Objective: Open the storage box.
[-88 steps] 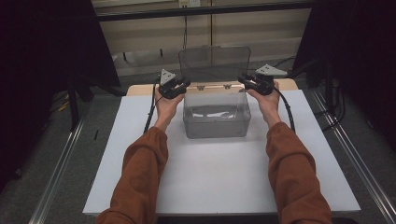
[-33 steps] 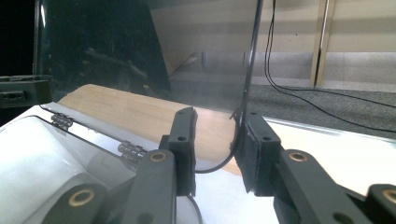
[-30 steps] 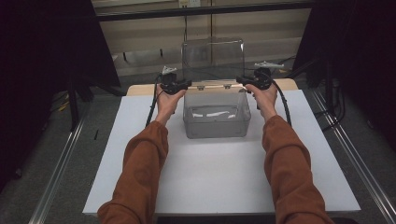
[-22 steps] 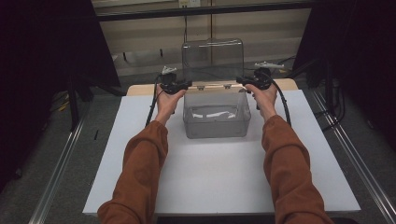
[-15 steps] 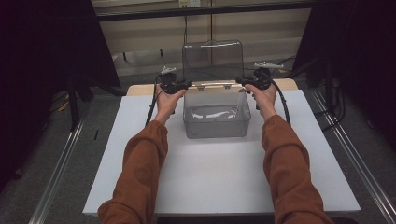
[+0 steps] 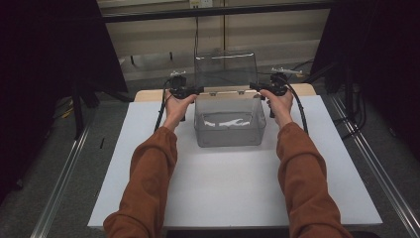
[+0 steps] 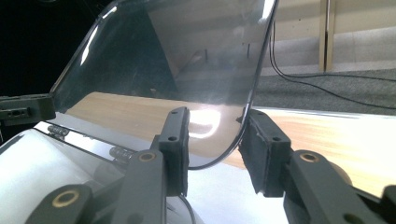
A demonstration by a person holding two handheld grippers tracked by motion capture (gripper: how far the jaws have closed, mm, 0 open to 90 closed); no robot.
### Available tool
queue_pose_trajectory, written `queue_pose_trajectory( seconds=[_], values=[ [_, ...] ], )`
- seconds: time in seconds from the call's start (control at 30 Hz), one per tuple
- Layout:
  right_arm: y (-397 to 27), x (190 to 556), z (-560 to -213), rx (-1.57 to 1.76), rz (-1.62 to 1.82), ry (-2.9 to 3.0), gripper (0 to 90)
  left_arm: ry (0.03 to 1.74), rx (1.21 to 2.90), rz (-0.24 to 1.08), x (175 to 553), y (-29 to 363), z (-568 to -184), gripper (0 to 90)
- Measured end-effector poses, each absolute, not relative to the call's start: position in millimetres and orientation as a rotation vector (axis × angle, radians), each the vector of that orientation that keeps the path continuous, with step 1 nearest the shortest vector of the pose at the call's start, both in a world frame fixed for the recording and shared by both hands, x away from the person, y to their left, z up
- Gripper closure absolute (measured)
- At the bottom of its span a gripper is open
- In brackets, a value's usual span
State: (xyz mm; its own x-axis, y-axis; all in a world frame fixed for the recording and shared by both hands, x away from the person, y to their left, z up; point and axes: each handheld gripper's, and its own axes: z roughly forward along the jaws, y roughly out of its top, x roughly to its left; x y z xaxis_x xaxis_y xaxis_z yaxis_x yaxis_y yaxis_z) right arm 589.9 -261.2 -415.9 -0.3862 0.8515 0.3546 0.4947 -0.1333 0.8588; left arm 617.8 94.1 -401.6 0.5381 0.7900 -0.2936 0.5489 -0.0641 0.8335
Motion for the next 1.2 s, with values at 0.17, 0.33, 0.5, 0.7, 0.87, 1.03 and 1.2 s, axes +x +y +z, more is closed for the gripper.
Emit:
queue_pose_trajectory(
  seconds=[0.17, 0.33, 0.5, 0.7, 0.87, 1.03, 1.2],
  values=[
    [-262.2, 590.3, -416.9, 1.529, 1.543, 1.81, 62.1, 1.135, 1.738, 0.281, 618.5, 92.8, -402.1, 56.3],
    [-263.7, 590.6, -418.6, 1.557, 1.564, 1.809, 62.0, 1.149, 1.724, 0.263, 619.2, 92.7, -403.2, 55.8],
    [-264.2, 591.2, -419.3, 1.569, 1.576, 1.807, 62.1, 1.148, 1.724, 0.253, 620.0, 93.9, -404.0, 55.6],
    [-264.3, 591.5, -419.4, 1.583, 1.579, 1.804, 62.1, 1.147, 1.726, 0.246, 620.8, 94.6, -404.4, 55.2],
    [-265.0, 591.6, -420.2, 1.593, 1.582, 1.804, 61.7, 1.154, 1.716, 0.242, 621.4, 94.7, -405.4, 53.6],
    [-265.0, 591.8, -420.2, 1.595, 1.582, 1.804, 61.7, 1.155, 1.717, 0.249, 621.3, 94.2, -405.1, 53.6],
    [-265.0, 591.7, -420.2, 1.61, 1.583, 1.799, 60.8, 1.157, 1.727, 0.265, 620.9, 93.6, -404.7, 51.8]
  ],
)
